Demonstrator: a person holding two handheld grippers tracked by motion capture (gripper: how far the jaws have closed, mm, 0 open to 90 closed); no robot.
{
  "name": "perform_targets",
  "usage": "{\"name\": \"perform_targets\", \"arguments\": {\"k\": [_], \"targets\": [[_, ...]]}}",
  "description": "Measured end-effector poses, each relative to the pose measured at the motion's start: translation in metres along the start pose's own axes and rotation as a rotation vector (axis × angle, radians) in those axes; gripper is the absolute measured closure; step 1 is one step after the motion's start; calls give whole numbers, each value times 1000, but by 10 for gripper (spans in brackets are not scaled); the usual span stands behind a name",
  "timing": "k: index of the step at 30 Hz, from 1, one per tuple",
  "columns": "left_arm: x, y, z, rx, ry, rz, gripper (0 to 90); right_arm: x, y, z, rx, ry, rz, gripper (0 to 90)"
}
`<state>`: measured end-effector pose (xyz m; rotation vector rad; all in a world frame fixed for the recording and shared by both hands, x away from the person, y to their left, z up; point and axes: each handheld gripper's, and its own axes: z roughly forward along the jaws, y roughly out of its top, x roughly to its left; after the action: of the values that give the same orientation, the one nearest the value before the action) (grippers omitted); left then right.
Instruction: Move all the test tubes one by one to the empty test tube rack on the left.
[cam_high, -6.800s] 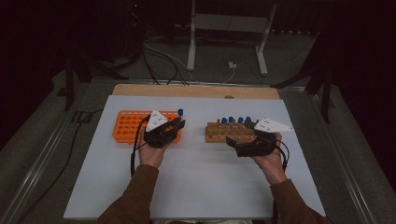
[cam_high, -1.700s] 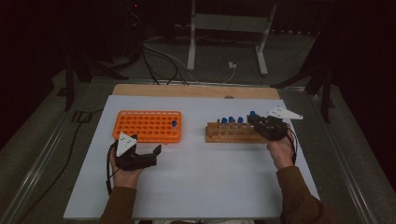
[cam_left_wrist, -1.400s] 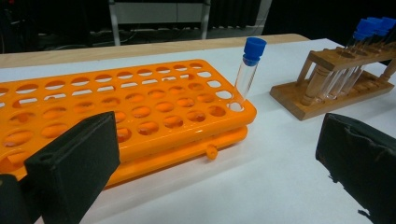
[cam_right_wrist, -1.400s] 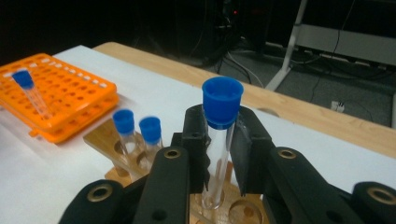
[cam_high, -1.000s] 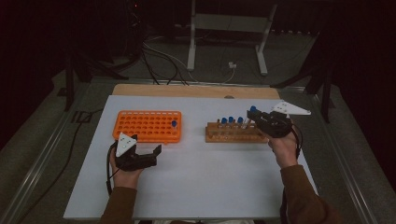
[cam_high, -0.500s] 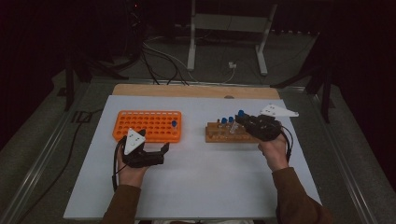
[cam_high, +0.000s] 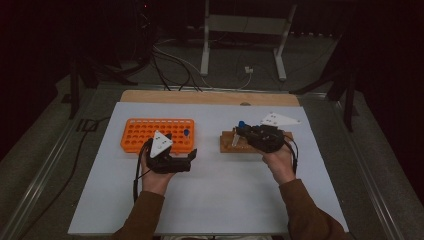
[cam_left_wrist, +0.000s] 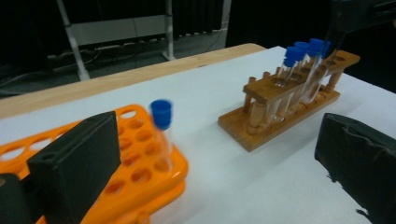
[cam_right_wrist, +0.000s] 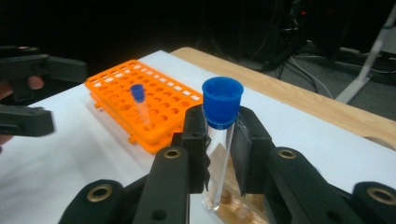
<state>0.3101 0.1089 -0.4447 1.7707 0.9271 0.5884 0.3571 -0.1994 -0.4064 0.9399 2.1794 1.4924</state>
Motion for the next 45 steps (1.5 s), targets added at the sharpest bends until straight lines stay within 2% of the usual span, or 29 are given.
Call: {"name": "perform_targets", "arguments": {"k": [5,6,7,9,13,17,24,27,37,45], "targets": [[-10,5,14,30,-38,35,41,11,2,9,9,23,-18,770],[-11,5,16,25,-67,39,87,12,2,11,10,27,-19,770],[-11,6,18,21,-95,40,170,13,3,12,11,29,-21,770],[-14,7,22,24,-77,46,188,16,3,15,15,35,-21,770],[-19,9,29,15,-77,40,228,23,3,22,32,48,-39,770],[-23,11,35,17,-84,52,278,28,3,28,34,64,-37,769],[-29,9,44,14,-129,66,522,35,4,34,33,91,-33,769],[-31,9,45,6,-135,68,579,37,5,35,27,100,-32,769],[-32,11,48,-9,-173,55,682,41,5,38,34,124,-38,769],[-34,12,48,-9,-187,73,769,41,5,37,35,128,-41,767]]}}
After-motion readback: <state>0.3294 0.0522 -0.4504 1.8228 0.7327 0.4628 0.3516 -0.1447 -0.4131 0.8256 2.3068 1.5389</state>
